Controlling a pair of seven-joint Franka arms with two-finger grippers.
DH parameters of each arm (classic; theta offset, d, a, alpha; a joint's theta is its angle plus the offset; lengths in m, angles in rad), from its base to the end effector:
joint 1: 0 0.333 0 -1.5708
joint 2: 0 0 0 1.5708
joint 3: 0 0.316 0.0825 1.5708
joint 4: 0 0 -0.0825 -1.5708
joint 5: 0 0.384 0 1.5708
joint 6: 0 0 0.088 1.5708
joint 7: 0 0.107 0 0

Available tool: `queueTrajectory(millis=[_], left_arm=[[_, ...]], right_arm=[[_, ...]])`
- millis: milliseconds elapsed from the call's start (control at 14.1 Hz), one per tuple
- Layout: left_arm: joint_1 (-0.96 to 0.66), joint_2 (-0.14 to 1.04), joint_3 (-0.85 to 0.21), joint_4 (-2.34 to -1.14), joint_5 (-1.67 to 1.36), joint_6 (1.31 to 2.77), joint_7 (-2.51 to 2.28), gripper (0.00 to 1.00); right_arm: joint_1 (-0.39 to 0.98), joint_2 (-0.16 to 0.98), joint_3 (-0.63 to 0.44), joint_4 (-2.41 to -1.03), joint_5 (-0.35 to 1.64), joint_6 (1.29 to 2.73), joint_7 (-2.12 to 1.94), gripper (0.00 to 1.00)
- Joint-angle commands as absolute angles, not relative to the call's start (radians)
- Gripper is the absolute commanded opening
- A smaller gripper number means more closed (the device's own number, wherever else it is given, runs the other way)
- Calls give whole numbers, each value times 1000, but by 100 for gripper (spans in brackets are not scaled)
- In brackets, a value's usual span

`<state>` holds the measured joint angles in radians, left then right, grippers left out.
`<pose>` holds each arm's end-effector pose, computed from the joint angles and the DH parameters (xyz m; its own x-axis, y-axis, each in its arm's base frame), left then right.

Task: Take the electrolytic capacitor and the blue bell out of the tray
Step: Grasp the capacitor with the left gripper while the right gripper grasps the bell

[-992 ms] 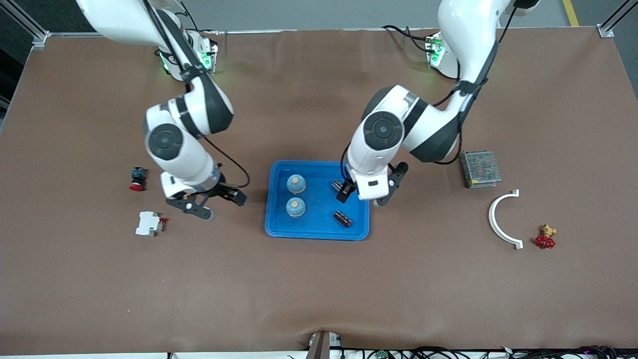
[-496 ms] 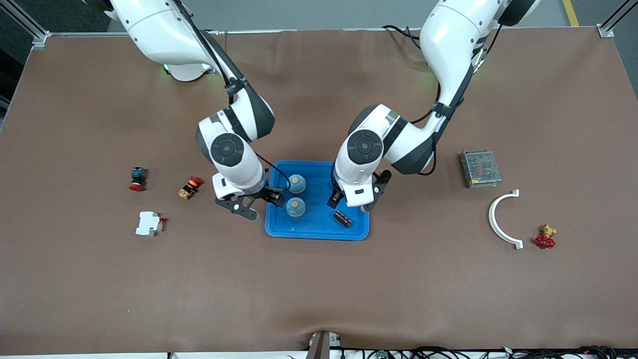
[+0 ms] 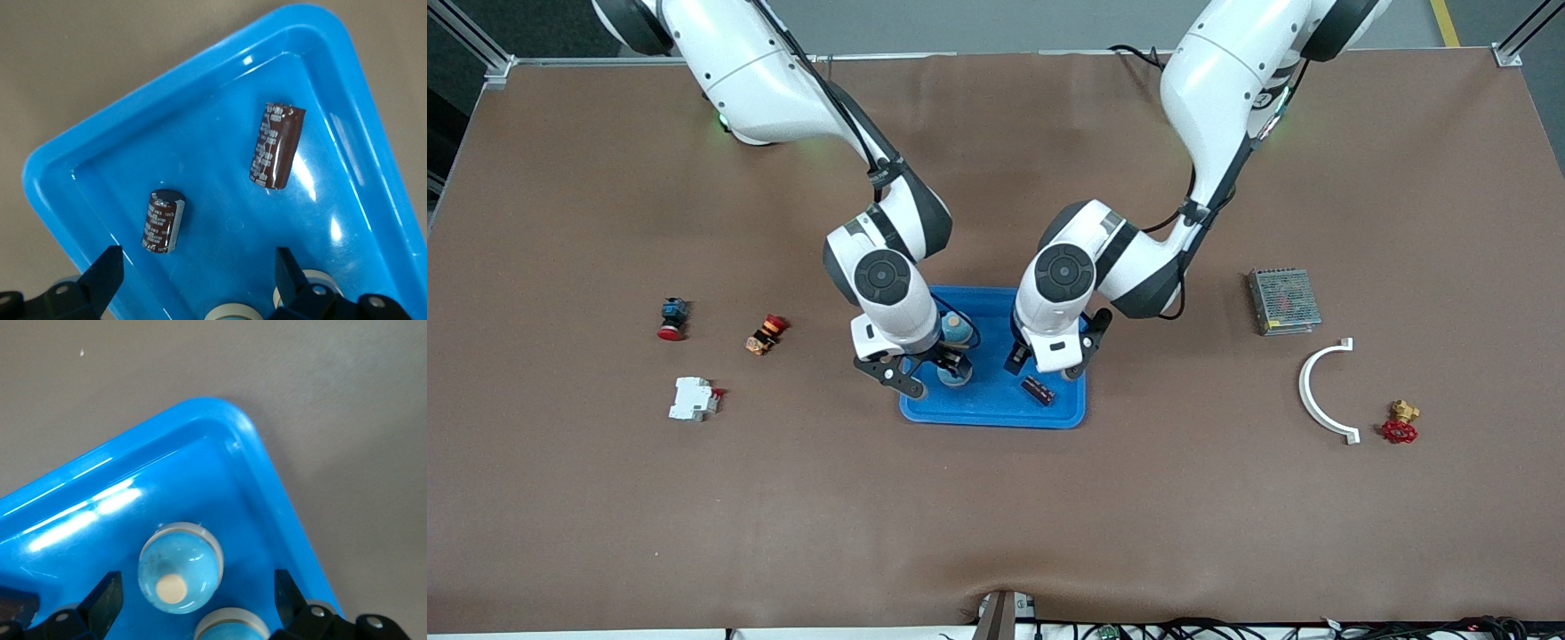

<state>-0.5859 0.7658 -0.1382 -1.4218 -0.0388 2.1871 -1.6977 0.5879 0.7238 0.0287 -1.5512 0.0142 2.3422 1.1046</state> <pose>0.5571 -0.4685 0.2458 0.5061 0.8532 -0.1262 0.8590 -0.5117 -0.0143 0.5827 0.4094 0.2287 0.8749 -0.4843 0.0035 -0.4827 -0.8727 -0.0733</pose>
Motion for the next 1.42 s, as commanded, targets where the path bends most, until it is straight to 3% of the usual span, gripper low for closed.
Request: queueTrajectory(millis=[0,638,1063,1205,1347], left_arm=[[-607,761,-129,-1462,-31,2236,-1721,100],[-609,759,-127,-1575,8,2339,-1750,100],[-624,765,-126,-1577,21,2365,-1779,100],[-637,773,-124,-1578,23,2375,-1789,100],[-637,781,-124,-1578,28,2379,-1790,100]], right_arm=[[610,778,21,-1483,-8,2335,1149,100],[644,848,17,-1456,-28,2368,1190,100],[641,856,9,-1457,-55,2370,1189,100],[643,856,9,-1457,-57,2370,1189,79],[643,856,9,-1457,-57,2370,1189,47]])
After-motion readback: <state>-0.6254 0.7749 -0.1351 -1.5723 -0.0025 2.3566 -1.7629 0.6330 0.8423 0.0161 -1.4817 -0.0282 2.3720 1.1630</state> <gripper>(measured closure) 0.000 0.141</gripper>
